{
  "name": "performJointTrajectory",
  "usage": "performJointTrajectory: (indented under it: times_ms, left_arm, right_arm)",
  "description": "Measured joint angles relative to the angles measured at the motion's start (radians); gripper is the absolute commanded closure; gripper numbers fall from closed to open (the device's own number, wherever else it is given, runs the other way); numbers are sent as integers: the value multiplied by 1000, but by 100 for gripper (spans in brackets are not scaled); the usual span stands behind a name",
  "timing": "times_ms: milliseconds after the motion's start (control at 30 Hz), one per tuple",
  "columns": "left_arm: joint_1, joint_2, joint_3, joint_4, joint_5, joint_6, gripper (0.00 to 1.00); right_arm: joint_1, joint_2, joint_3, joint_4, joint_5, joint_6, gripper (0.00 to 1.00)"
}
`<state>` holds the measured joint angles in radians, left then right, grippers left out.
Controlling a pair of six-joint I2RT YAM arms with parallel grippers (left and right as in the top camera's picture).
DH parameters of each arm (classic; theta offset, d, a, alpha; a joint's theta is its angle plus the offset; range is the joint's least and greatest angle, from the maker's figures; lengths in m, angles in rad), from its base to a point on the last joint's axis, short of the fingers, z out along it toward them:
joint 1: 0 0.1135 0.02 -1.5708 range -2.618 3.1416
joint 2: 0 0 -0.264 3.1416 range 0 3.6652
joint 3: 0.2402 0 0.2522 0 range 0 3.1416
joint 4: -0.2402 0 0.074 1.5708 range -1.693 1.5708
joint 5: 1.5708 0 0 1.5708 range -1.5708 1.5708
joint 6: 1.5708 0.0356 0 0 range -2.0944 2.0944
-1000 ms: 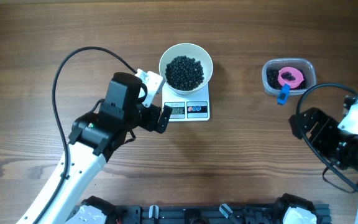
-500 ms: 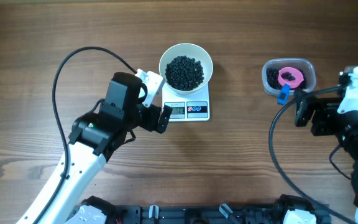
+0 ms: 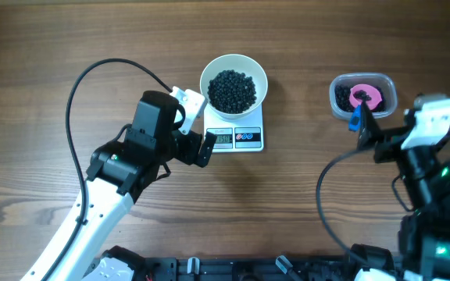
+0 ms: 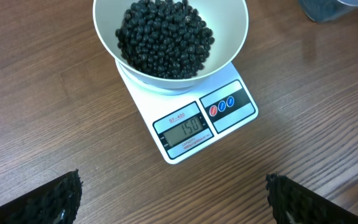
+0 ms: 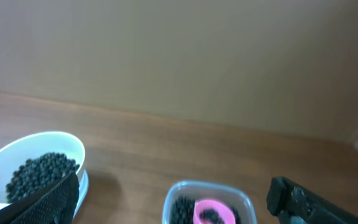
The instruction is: Scoop item into bowl and weigh 150g on scale
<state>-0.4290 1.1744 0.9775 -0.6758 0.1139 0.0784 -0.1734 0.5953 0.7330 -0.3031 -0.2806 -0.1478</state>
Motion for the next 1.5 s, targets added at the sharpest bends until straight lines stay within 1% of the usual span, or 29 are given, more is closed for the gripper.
performJointTrajectory:
  times_ms: [100,200,367,533,867,1100,1267,1500]
  left_arm:
    - [0,0,0,0,0,0,0]
    - [0,0,0,0,0,0,0]
    - [0,0,0,0,0,0,0]
    - [0,0,0,0,0,0,0]
    - [0,0,0,0,0,0,0]
    - [0,0,0,0,0,0,0]
    - [0,0,0,0,0,0,0]
    - [0,0,0,0,0,0,0]
  right_arm:
    - [7,-102,-150,146,-24,0,0]
    - [19,-165,-253,233,-34,-4,0]
    - [47,-266,-405,345,-38,-4,0]
    - [66,-352,-509,434,-40,-5,1]
    - [67,-486,-608,463,-40,-7,0]
    - [67,-530,-638,468,-31,-7,0]
    - [67,-568,-692,489,-27,-7,0]
    - [67,-575,-724,512,11,-7,0]
